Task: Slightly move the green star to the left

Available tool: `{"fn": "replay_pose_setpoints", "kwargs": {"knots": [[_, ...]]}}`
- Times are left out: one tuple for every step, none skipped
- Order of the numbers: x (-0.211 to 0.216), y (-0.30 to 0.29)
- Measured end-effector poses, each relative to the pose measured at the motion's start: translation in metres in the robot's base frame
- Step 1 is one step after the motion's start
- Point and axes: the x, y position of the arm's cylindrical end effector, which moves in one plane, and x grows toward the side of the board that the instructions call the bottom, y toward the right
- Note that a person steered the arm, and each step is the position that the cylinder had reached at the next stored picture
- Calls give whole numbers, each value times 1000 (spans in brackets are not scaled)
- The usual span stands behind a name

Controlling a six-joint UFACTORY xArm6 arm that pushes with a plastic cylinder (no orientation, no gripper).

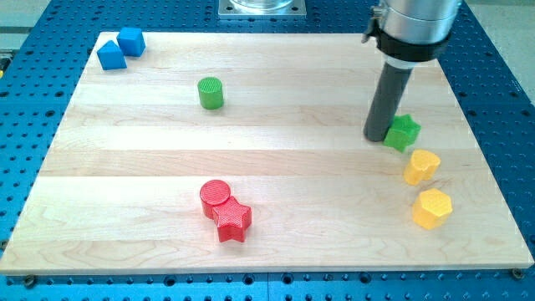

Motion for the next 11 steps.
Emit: {"fn": "replay_pose_setpoints", "kwargs": {"knots": [[0, 9], [-6, -14], [-49, 19], [-40, 77], [-2, 81], [-2, 60], [-8, 57], [-46, 56], [-32, -35], [22, -121], [21, -216]]}}
